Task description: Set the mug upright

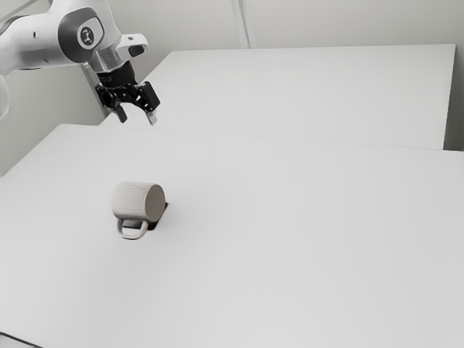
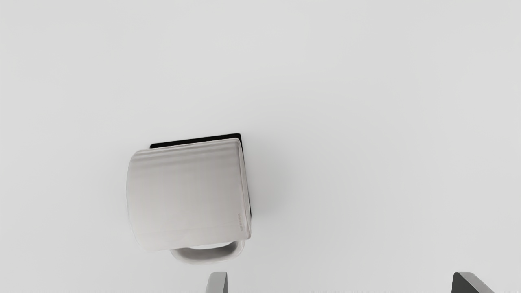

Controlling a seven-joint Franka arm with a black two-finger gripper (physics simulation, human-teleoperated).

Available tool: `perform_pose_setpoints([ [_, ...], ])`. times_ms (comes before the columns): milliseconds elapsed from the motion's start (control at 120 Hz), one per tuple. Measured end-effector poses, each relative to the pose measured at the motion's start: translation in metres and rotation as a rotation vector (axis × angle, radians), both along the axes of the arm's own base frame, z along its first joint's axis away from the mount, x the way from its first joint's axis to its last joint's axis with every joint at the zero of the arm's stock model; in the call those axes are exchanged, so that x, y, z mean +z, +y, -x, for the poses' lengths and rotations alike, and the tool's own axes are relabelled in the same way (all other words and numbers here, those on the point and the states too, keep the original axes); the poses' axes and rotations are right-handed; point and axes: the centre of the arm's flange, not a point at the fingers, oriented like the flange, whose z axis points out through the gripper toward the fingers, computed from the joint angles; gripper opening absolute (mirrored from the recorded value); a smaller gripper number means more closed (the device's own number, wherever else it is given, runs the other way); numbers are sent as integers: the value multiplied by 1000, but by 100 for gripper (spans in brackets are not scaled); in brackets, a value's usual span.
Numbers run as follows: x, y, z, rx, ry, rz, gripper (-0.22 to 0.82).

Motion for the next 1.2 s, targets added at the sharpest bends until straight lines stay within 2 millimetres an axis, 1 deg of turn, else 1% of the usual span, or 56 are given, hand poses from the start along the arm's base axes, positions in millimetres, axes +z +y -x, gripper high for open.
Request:
perform_pose_setpoints([
  [275,-2,0,1,-3,8,0,60],
  [417,-1,4,6,7,19,18,60],
  [458,2,12,11,24,27,40,60],
  [500,4,25,16,48,34,69,60],
  [550,1,44,22,82,46,119,60],
  [617,-5,75,29,132,53,190,60],
  [700,-24,114,42,192,70,298,60],
  [775,-44,154,52,244,74,404,60],
  [867,-77,199,61,291,75,530,60],
  [917,-95,220,65,304,70,597,60],
  [992,-126,239,66,303,66,693,60],
  [1058,-152,250,67,294,61,767,60],
  [1142,-172,261,71,276,42,837,60],
  [1200,-195,274,74,272,27,888,60],
])
